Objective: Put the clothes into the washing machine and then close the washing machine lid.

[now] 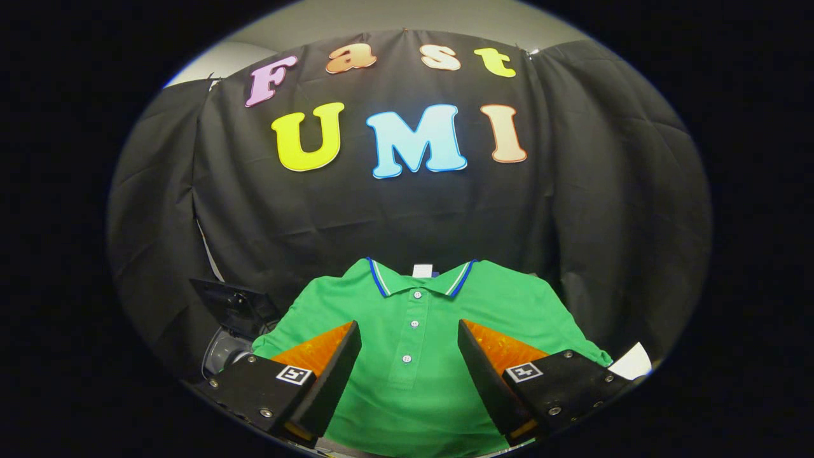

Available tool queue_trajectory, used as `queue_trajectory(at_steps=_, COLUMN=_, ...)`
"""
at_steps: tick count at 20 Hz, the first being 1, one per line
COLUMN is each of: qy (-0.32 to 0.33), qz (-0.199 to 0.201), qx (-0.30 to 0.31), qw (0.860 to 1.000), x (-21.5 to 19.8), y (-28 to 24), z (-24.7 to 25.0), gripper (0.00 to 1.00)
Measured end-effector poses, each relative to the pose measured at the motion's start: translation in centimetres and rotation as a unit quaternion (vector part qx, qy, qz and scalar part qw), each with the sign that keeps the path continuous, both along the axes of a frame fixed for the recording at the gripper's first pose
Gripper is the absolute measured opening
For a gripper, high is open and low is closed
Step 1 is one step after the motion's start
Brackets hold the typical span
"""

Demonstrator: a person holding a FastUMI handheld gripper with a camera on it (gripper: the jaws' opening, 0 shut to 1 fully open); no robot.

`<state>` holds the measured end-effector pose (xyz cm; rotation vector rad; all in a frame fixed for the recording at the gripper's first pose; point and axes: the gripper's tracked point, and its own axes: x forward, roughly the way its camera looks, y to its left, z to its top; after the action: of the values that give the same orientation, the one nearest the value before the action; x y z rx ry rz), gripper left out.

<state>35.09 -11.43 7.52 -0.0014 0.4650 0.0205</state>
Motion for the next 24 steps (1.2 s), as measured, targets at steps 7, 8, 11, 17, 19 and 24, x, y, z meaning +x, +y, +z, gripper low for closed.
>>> queue_trajectory(at_steps=7, qy=0.086, qz=0.022, qx=0.003, qw=0.996, x=2.8, y=-0.3, z=-4.0, gripper=0.95)
queue_trajectory(at_steps=8, qy=0.097, qz=0.022, qx=0.006, qw=0.995, x=2.9, y=-0.4, z=-4.6, gripper=0.95)
queue_trajectory(at_steps=11, qy=0.108, qz=0.03, qx=0.0, qw=0.994, x=2.8, y=-0.3, z=-5.0, gripper=0.95)
queue_trajectory(at_steps=17, qy=0.126, qz=0.047, qx=-0.041, qw=0.99, x=2.5, y=-0.3, z=-5.6, gripper=0.95)
queue_trajectory(at_steps=19, qy=0.125, qz=0.05, qx=-0.049, qw=0.99, x=2.5, y=-0.3, z=-5.9, gripper=0.93)
queue_trajectory(at_steps=24, qy=0.137, qz=0.036, qx=-0.039, qw=0.989, x=2.2, y=0.0, z=-5.8, gripper=0.71)
